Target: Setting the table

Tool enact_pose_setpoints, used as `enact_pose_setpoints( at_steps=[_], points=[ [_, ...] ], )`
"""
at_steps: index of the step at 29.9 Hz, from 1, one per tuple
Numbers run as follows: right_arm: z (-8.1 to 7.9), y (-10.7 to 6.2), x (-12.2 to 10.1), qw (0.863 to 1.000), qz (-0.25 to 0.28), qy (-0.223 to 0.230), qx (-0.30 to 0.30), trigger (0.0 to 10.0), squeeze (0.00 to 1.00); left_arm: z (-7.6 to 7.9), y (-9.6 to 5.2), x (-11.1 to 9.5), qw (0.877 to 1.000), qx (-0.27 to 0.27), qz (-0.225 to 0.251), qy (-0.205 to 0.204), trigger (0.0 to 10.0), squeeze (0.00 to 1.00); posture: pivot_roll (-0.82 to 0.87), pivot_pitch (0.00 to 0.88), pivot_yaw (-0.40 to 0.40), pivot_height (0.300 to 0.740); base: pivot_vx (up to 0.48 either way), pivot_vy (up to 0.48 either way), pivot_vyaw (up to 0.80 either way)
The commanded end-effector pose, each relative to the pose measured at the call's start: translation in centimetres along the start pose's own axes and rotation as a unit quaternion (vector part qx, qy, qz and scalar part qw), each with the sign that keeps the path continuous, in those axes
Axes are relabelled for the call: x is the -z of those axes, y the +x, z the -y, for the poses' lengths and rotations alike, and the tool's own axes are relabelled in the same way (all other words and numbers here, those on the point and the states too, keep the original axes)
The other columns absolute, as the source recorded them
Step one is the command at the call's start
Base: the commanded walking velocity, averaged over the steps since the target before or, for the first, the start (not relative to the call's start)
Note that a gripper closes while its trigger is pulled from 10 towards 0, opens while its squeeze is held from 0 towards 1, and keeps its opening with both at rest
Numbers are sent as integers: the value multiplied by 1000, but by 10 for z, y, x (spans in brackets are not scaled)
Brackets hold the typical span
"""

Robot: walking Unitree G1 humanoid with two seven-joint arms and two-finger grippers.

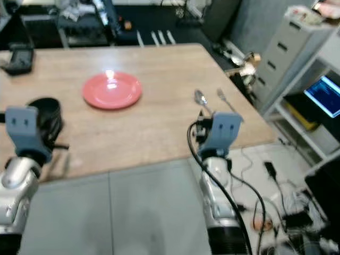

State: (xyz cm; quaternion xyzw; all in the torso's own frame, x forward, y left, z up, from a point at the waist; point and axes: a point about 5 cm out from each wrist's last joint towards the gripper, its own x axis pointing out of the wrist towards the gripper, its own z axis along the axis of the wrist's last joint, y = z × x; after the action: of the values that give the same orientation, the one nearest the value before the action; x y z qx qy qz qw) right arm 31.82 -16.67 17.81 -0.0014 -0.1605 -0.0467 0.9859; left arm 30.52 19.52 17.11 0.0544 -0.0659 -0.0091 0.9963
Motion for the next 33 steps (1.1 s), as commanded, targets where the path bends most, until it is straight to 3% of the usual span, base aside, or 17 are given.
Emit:
enact_pose_setpoints(
  at_steps=[1, 10, 14, 18, 21, 23, 26, 28, 33],
  points=[
    [-11, -2, 1, 1000, -8, 9, -28, 10000, 0, -5, -4, 2, 1000, -4, -6, 15, 10000, 0, 30, 34, 44, 740, 364, 0, 0],
    [-40, -5, -8, 992, -4, 22, -128, 10000, 0, -3, -8, 2, 1000, -2, -7, 18, 10000, 0, 35, 42, 40, 740, 361, 0, 0],
    [-45, -5, -10, 989, -3, 21, -147, 10000, 0, -2, -11, 1, 1000, -1, -6, 25, 10000, 0, 40, 46, 37, 740, 165, 0, 0],
    [-56, -7, -13, 979, -8, 10, -204, 10000, 0, 3, -17, -1, 998, 23, 1, 50, 10000, 0, 43, 51, 38, 740, 0, 0, 0],
    [-58, -8, -14, 977, -9, 7, -215, 10000, 0, 4, -18, -2, 998, 28, 2, 54, 10000, 0, 43, 51, 38, 740, 0, 0, 0],
    [-63, -10, -6, 968, -50, -3, -247, 10000, 0, 4, -25, -4, 994, 61, 0, 96, 10000, 0, 49, 58, 33, 740, 0, 0, 0],
    [-66, -11, -2, 963, -71, 9, -260, 10000, 0, -4, -28, -4, 991, 73, -14, 109, 10000, 0, 61, 66, 21, 740, 0, 0, 0],
    [-71, -8, -2, 962, -74, 23, -260, 10000, 0, -23, -21, -4, 992, 62, -36, 102, 10000, 0, 69, 75, 14, 740, 0, 0, 0],
    [-77, -6, -7, 962, -66, 34, -264, 10000, 0, -38, -8, -5, 992, 56, -60, 91, 10000, 0, 68, 83, 11, 740, 0, 0, 0]
  ],
)
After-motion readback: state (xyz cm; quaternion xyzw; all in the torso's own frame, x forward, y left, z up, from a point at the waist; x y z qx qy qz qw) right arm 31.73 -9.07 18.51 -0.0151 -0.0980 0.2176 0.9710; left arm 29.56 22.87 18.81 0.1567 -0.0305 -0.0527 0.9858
